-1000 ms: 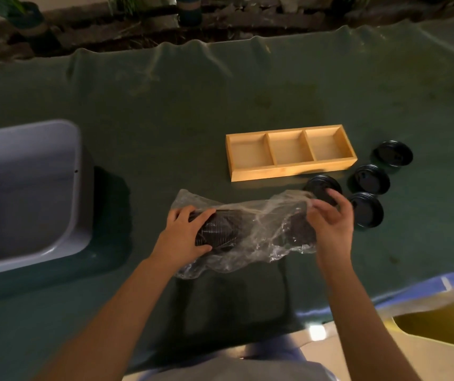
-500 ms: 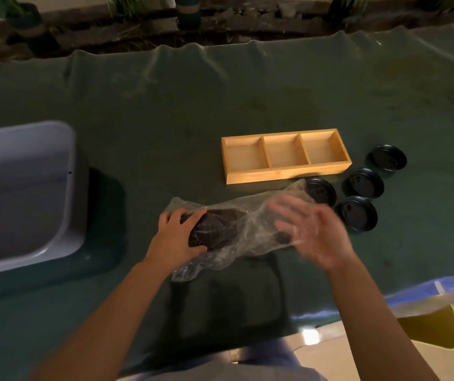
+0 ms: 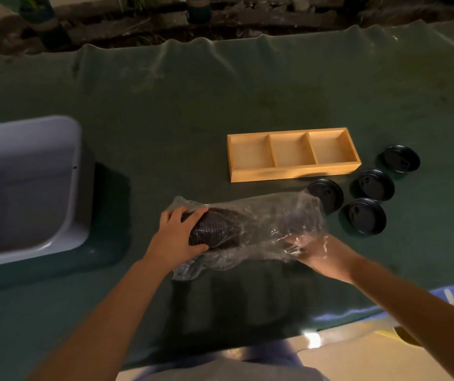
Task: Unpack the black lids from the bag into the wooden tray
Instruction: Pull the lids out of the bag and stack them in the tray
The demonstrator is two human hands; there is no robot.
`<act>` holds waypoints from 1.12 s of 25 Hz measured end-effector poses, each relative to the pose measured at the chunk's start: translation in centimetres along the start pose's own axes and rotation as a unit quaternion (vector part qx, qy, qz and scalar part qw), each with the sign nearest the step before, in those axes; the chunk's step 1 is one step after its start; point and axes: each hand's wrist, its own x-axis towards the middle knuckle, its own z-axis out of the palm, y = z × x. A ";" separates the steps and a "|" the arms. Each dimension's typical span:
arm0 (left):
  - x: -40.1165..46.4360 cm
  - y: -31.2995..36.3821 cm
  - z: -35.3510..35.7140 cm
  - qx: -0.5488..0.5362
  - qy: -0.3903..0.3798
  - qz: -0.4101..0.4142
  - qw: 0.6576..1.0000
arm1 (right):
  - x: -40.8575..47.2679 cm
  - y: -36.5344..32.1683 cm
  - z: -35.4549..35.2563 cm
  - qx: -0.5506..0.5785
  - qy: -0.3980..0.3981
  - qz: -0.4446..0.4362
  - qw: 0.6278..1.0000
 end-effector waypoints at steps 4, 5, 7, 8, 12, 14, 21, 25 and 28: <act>0.1 0.1 0.2 -0.003 0.004 -0.004 1.000 | -2.4 2.6 -0.4 -0.152 0.169 -0.005 0.974; 0.1 0.1 0.2 -0.004 0.004 -0.004 1.000 | -1.8 1.1 -0.3 0.003 0.213 0.007 0.977; 0.0 0.1 0.2 -0.004 0.004 -0.003 1.000 | 1.1 -1.4 -0.5 0.342 0.217 -0.024 0.914; -0.1 0.1 0.2 -0.003 0.004 -0.002 1.000 | 2.6 -2.1 0.2 0.461 0.175 -0.056 0.868; -0.3 0.2 0.3 0.003 0.007 0.003 1.000 | 5.4 -3.4 2.0 0.236 0.071 0.054 0.968; -0.4 0.3 0.3 0.007 0.013 0.005 1.000 | 5.2 -1.3 2.0 -0.005 0.059 0.140 0.988; -0.8 0.3 0.1 0.002 -0.004 0.004 1.000 | 4.5 -0.3 1.0 -0.179 0.182 -0.019 0.967; -1.1 0.2 -0.1 -0.028 -0.018 0.017 0.999 | 6.0 -2.5 0.8 0.562 0.033 0.023 0.826; -1.2 -0.2 -0.2 -0.056 -0.001 0.012 0.998 | 8.4 -3.4 1.2 0.539 -0.038 0.082 0.837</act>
